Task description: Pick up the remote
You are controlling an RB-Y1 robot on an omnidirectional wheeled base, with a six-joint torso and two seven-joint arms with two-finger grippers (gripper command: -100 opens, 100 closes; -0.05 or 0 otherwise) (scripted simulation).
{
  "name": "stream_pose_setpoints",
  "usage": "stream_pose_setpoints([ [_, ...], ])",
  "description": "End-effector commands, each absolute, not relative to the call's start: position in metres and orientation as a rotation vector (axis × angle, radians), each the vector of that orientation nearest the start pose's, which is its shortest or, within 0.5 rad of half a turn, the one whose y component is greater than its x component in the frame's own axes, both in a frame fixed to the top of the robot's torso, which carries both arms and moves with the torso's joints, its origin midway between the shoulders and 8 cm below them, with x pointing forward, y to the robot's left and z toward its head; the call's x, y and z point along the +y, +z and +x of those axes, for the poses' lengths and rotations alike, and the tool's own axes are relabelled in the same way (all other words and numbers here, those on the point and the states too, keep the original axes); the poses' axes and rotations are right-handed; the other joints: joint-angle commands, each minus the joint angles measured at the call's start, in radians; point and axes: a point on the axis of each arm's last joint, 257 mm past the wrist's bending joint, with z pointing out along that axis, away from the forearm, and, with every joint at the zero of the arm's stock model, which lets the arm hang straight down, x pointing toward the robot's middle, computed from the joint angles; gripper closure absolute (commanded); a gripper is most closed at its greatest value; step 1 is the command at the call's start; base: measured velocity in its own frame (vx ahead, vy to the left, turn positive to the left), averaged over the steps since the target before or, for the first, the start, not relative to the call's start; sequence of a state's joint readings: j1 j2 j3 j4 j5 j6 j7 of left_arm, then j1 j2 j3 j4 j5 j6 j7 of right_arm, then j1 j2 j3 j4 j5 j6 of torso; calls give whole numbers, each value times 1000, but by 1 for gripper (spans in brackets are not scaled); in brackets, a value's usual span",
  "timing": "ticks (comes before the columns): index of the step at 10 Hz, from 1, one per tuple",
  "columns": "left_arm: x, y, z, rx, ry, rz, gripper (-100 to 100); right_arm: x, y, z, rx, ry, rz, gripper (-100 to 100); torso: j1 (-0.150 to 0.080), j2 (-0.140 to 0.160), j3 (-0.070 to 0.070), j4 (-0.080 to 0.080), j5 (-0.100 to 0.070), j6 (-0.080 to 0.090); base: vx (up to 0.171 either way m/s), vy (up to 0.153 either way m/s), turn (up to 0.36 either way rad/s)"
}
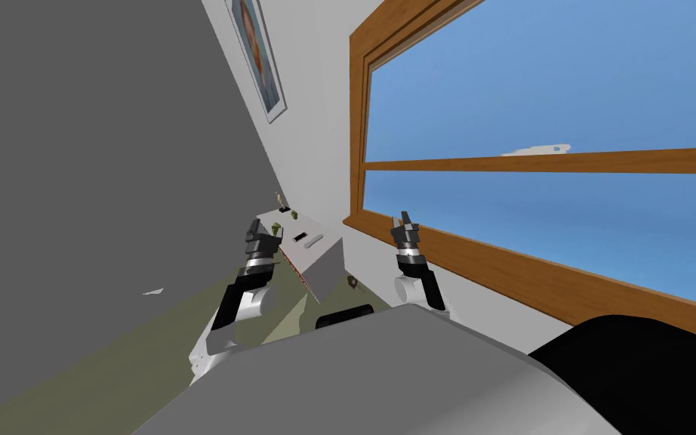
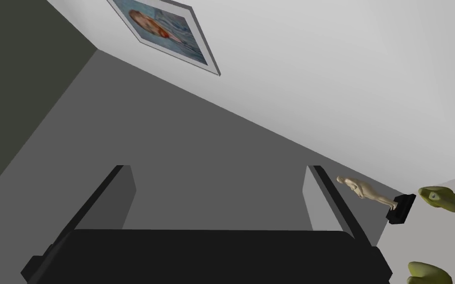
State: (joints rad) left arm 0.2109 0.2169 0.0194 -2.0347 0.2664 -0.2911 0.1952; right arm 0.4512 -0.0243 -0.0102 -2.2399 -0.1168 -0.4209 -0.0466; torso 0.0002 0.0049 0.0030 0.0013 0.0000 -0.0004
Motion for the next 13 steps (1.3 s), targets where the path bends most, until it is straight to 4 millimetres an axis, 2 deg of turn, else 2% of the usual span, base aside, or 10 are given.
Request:
stream_pose_setpoints([
  [1, 291, -26, 465, 740, -1635, -962, -100, -292, 7, 367, 597, 1410, 793, 0, 0, 0, 0, 0, 0, 0, -75, -23, -163],
  [2, 291, -29, 467, 748, -1631, -972, -100, -292, 8, 367, 597, 1410, 793, 0, 0, 0, 0, 0, 0, 1, -58, -18, -102],
  [4, 305, -37, 494, 768, -1639, -1051, -100, -292, 8, 367, 597, 1410, 793, 0, 0, -1, -1, 0, 0, 1, -77, -25, -233],
  [7, 316, -61, 516, 812, -1609, -1152, -100, -292, 7, 367, 597, 1410, 793, 0, 1, -1, -1, 0, 0, 0, -51, -14, -148],
  [8, 325, -60, 528, 808, -1611, -1185, -100, -292, 7, 366, 597, 1410, 793, 0, 1, -2, -1, 0, 0, 0, -48, -16, -224],
  [9, 327, -75, 532, 833, -1588, -1227, -100, -292, 7, 367, 597, 1410, 793, 0, 1, -2, -1, -1, 0, 1, -36, -10, -93],
  [10, 340, -81, 545, 827, -1579, -1275, -100, -292, 7, 366, 597, 1410, 793, 0, 1, -3, -2, -1, 0, 0, -30, -13, -202],
  [12, 340, -90, 547, 849, -1562, -1307, -100, -292, 7, 366, 597, 1410, 793, 0, 2, -3, -2, -1, 0, -1, -16, -2, -45],
  [13, 354, -97, 559, 845, -1548, -1361, -100, -292, 7, 366, 597, 1409, 793, 0, 2, -4, -2, -1, 0, -1, -13, -7, -213],
])
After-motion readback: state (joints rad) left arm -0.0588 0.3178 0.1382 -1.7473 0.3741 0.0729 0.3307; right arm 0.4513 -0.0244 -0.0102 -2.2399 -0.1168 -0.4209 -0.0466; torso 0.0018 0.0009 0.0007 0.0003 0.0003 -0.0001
